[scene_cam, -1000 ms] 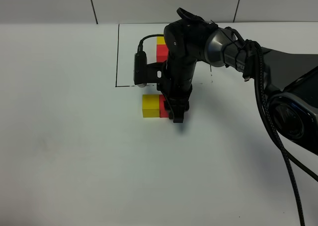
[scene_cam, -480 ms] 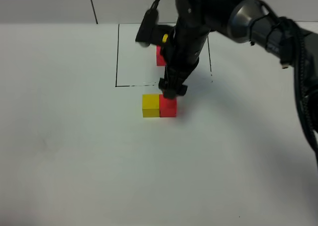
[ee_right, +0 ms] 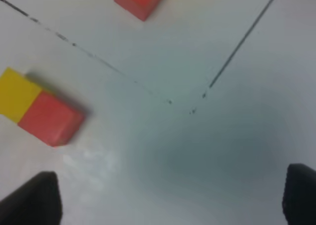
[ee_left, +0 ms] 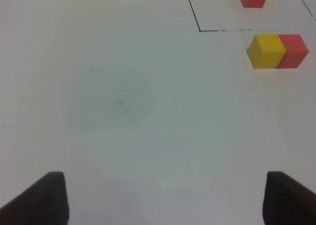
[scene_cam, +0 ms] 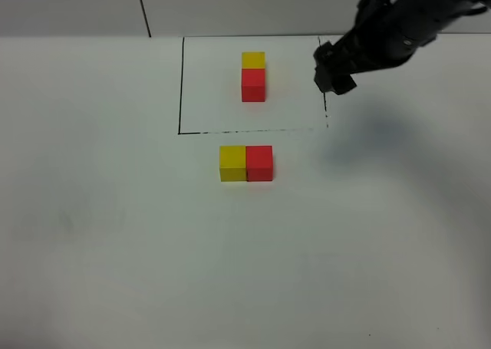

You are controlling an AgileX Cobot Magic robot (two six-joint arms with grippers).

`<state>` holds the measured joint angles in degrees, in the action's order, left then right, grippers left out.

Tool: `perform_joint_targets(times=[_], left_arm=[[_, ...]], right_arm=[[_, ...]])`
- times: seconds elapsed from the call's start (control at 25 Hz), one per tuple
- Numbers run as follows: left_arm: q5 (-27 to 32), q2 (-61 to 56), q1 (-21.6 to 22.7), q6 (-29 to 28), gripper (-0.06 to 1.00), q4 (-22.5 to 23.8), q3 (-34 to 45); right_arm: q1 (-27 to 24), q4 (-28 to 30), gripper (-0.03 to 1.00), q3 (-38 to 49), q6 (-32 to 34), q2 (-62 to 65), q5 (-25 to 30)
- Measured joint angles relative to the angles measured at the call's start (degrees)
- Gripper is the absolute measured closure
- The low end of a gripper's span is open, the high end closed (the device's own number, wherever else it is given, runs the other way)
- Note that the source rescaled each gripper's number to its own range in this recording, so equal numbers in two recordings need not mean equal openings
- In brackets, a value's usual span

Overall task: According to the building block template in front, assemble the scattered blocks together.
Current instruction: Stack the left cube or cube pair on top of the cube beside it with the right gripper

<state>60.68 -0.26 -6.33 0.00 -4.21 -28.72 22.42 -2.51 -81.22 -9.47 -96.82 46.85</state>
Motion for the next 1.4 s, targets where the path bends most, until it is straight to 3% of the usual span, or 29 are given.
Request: perform_joint_targets(times=[0.2,0.36,0.52,0.6,0.88,1.12,1.4], left_arm=[[0.0,0.0,0.0,0.0,0.24,0.0,0.0],[0.0,0.0,0.0,0.0,0.24,0.0,0.0],[0.0,0.0,0.0,0.0,0.24,0.0,0.0],[0.0,0.0,0.0,0.0,0.24,0.0,0.0],[0.0,0.0,0.0,0.0,0.24,0.0,0.0],[0.0,0.0,0.0,0.0,0.24,0.0,0.0],[0.0,0.0,0.0,0.0,0.24,0.0,0.0]], right_arm=[[-2.07,2.51,0.15,14.6,3.57,9.01,-5.99],[-3.19,3.08,0.15,16.29,4.03,10.05,-6.1],[-3.19,2.51,0.15,15.71,-2.32,9.18,-7.76],[-3.11,-0.31,0.15,13.26,-7.78,6.84,-6.2],[1.1,-7.49,0.15,-3.75,-27.98,-10.18,7.95],[7.59,-8.57,0.15,-16.41,-33.52,-22.38,9.62],[12.24,-7.71,0.18,-20.93,-34.57,-28.86,8.81]])
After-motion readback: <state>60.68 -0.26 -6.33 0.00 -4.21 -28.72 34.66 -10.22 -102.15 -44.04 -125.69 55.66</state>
